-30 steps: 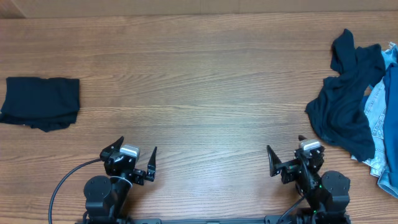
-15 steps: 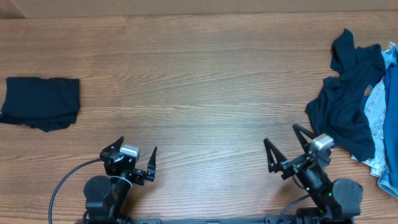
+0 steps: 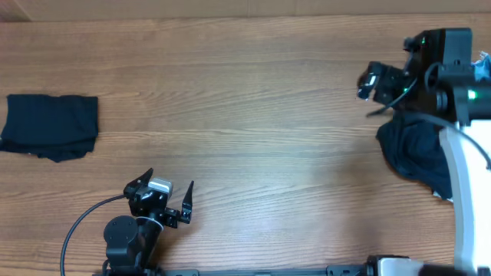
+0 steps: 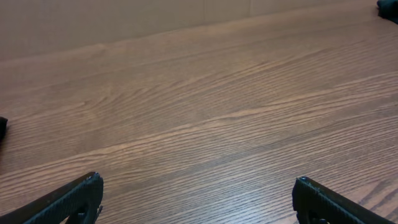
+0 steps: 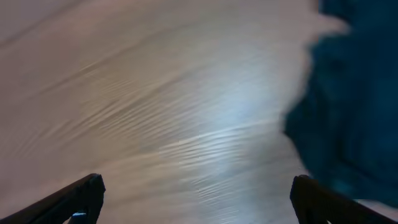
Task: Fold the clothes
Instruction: 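Reach the right gripper into the clothing pile and grasp the dark navy shirt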
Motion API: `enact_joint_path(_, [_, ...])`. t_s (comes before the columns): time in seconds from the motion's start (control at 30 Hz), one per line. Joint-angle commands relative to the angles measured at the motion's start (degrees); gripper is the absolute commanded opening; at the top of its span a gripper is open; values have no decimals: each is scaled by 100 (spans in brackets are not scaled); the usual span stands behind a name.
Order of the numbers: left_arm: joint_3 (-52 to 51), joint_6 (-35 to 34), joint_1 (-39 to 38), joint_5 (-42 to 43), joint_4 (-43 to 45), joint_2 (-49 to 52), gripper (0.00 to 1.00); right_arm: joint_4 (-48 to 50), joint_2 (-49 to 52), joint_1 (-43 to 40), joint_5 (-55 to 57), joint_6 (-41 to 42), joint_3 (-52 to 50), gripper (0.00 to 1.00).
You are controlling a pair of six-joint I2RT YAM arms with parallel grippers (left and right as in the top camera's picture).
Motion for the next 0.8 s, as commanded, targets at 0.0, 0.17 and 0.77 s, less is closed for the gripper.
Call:
enact_joint_path(0.0, [-46,-103,24,46,20,-20,100,-48,470,-1012,723,717,151,100])
enact_joint_path(0.17, [-46,-103,24,46,20,-20,100,-109,1449,-2538,811,706,133,99])
enact_joint_path(0.77, [-46,-103,24,46,20,-20,100,710,2218,-2413,-284,33,-629,6])
